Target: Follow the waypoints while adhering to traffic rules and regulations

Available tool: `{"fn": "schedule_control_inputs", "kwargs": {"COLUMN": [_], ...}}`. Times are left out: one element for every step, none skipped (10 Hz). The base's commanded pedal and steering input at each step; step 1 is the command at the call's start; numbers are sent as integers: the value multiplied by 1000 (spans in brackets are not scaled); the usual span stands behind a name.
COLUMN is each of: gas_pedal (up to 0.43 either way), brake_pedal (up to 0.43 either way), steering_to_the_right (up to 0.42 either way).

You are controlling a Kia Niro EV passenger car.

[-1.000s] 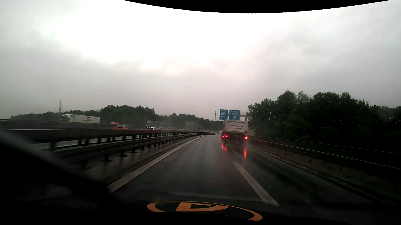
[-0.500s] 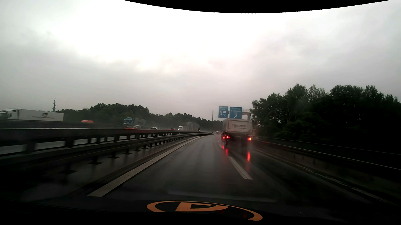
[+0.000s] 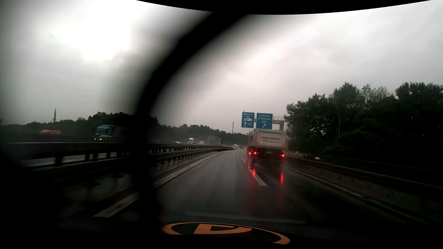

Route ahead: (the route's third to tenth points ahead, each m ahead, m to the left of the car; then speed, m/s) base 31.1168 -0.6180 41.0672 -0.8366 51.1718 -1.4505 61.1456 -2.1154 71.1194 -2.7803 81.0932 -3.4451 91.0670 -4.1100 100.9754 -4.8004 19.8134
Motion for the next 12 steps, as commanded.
{"fn": "schedule_control_inputs", "kwargs": {"gas_pedal": [67, 67, 67, 79, 79, 79, 79, 79, 98, 118, 118, 118], "brake_pedal": [0, 0, 0, 0, 0, 0, 0, 0, 0, 0, 0, 0], "steering_to_the_right": [3, 1, 0, 0, 0, 0, 1, 1, 1, 5, 8, 9]}}
